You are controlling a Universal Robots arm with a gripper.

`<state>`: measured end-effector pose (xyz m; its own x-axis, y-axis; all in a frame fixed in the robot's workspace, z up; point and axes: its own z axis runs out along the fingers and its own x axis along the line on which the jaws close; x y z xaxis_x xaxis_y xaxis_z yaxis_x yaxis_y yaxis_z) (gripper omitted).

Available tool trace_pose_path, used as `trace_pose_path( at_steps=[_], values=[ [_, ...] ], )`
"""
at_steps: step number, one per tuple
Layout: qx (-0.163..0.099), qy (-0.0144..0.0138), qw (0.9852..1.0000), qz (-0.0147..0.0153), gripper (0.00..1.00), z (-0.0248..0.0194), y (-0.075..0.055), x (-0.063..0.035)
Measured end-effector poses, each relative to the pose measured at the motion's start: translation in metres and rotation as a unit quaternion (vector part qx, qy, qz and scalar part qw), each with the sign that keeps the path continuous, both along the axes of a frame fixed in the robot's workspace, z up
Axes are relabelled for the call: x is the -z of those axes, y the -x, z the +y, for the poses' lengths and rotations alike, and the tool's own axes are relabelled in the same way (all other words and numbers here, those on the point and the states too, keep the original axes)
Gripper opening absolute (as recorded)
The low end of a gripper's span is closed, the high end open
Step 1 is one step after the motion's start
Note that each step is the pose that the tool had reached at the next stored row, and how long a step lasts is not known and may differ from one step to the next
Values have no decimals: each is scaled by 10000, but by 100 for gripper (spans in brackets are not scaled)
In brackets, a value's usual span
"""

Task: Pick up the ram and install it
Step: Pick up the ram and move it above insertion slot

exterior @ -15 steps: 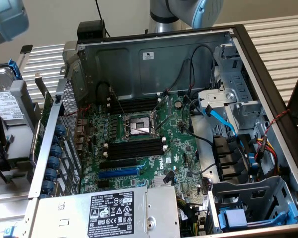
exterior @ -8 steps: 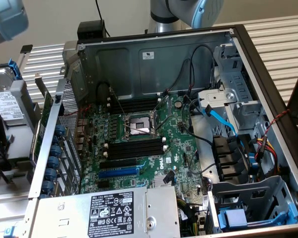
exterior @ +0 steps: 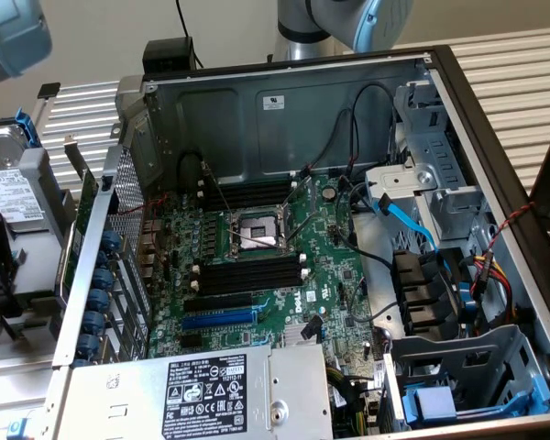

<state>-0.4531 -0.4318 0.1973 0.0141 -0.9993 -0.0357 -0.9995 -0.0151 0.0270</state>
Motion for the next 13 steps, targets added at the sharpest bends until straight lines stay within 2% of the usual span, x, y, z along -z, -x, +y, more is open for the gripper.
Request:
trace_pose_path(
  at_steps=[8, 9, 10, 11, 13],
  values=[
    [3, 0, 10000, 17, 36, -11, 0, 1],
    [4, 0, 10000, 19, 35, -11, 0, 1],
    [5, 0, 10000, 19, 28, -12, 0, 2],
    [4, 0, 10000, 21, 28, -14, 0, 1],
    [4, 1, 10000, 22, 16, -17, 0, 1]
  ],
)
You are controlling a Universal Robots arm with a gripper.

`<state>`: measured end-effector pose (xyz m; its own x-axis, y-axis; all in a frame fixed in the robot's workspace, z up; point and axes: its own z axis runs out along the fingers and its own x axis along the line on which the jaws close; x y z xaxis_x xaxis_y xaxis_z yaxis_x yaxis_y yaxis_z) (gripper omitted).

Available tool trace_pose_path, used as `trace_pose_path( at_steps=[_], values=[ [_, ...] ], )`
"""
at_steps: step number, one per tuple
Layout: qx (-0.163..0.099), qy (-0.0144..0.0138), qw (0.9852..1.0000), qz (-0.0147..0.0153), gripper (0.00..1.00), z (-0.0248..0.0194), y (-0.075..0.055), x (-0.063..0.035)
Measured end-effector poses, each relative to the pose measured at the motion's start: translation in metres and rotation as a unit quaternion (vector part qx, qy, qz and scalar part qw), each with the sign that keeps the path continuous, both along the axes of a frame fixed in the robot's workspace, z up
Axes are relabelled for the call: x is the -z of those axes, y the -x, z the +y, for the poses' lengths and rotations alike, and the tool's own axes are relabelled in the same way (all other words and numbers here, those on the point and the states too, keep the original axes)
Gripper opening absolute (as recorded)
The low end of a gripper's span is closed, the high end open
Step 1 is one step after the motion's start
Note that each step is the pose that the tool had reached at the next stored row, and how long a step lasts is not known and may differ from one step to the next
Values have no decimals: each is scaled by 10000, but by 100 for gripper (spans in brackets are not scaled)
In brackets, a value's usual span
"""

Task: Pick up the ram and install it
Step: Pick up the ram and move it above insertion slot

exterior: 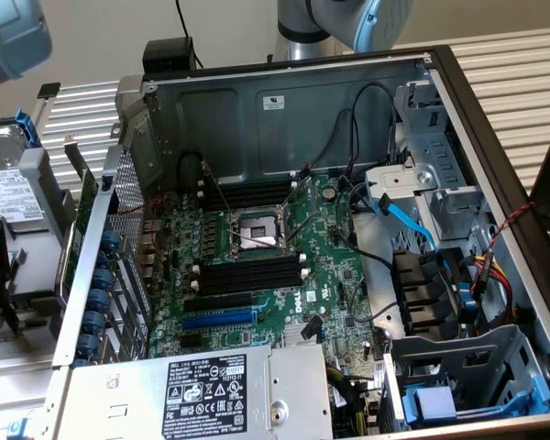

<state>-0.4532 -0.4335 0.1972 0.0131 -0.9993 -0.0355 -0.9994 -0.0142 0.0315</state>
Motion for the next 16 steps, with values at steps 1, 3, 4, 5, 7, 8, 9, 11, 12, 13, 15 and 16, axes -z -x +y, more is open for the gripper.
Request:
trace_pose_path(
  at_steps=[1, 3, 4, 5, 7, 8, 9, 11, 12, 13, 15, 16],
  values=[
    [0, -1, 10000, 0, 16, 0, 0, 0],
    [1, -1, 10000, 0, 13, -2, 0, 1],
    [0, -1, 10000, 0, 13, -5, 0, -2],
    [0, -1, 10000, 1, 13, -7, 0, -9],
    [0, -2, 10000, 0, 13, -13, 0, -48],
    [0, -4, 10000, 1, 13, -15, 0, -75],
    [0, -7, 10000, 2, 13, -17, 0, -102],
    [1, -17, 10000, 1, 13, -19, 0, -156],
    [1, -23, 10000, 1, 13, -20, 0, -186],
    [0, -30, 10000, 2, 13, -21, 0, -215],
    [0, -43, 10000, 1, 13, -22, 0, -274],
    [0, -46, 10000, 1, 13, -22, 0, -312]
  ],
)
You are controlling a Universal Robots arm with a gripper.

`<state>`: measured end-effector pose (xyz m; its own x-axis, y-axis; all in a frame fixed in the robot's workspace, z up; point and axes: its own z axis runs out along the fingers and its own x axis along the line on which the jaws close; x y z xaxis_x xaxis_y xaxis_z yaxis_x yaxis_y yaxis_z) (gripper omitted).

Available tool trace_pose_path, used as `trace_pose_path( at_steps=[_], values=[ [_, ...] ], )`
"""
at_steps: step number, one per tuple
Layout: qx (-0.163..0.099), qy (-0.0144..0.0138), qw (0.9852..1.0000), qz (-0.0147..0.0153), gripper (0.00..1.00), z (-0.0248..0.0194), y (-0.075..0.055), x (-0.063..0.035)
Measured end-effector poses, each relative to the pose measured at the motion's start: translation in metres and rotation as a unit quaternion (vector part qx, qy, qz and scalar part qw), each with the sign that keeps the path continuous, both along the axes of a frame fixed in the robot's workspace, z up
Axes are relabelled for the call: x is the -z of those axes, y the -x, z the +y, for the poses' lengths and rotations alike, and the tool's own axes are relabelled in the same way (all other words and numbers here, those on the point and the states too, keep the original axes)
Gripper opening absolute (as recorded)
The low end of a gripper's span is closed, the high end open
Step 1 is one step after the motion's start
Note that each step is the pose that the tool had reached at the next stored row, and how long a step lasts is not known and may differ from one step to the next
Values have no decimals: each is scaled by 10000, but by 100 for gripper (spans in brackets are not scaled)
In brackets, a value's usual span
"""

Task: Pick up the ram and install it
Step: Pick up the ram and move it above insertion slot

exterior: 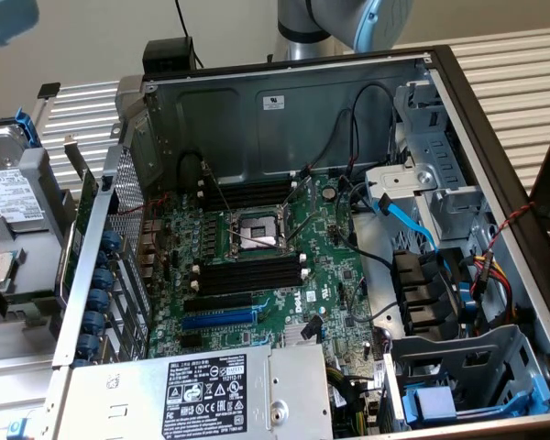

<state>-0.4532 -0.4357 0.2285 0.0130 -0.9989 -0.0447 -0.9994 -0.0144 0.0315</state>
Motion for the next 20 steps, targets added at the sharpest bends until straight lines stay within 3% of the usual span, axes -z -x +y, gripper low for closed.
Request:
trace_pose_path(
  at_steps=[13, 20],
  values=[
    [-1, -1, 10000, 1, 13, -6, -7, -586],
    [0, -1, 10000, 0, 13, -5, -116, -906]
  ],
)
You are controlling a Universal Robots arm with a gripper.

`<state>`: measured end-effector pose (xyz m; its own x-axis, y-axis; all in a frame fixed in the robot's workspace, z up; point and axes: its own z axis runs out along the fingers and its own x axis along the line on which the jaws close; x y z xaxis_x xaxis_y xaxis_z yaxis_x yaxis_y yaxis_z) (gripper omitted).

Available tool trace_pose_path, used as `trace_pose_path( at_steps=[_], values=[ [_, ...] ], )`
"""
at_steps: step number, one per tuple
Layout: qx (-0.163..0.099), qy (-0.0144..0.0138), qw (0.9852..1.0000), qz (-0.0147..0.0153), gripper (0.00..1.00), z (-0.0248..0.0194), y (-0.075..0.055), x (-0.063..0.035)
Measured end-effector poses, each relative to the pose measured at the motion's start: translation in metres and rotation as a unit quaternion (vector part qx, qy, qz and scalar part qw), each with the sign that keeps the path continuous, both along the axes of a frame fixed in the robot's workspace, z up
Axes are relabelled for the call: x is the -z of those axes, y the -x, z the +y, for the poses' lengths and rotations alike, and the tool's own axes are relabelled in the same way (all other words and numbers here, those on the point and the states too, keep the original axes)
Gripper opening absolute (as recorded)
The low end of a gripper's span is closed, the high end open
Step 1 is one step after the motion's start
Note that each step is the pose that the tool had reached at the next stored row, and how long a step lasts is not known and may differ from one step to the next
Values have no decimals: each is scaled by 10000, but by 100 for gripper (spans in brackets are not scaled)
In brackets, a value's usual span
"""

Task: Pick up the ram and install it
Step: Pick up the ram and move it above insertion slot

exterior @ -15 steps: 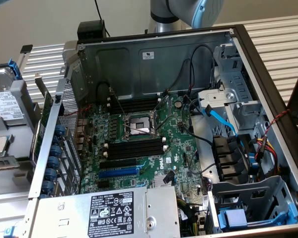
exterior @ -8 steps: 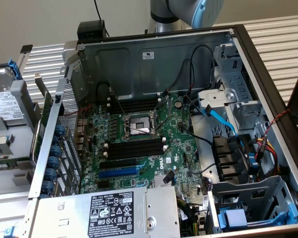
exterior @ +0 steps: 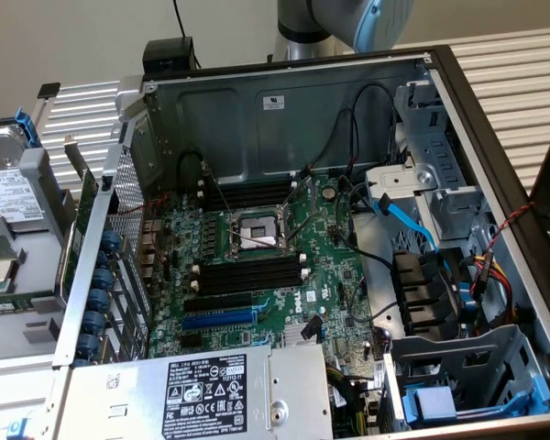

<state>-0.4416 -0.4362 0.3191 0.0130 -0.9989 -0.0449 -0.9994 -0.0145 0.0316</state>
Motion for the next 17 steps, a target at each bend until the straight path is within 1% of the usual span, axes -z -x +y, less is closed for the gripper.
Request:
trace_pose_path(
  at_steps=[4, 10, 13, 17],
  values=[
    [0, 0, 10000, 0, 13, 1, -48, -169],
    [-1, 2, 10000, 0, 13, -1, -56, -178],
    [0, 3, 10000, 1, 13, 0, -122, -298],
    [0, 3, 10000, 0, 13, 0, -260, -468]
  ],
)
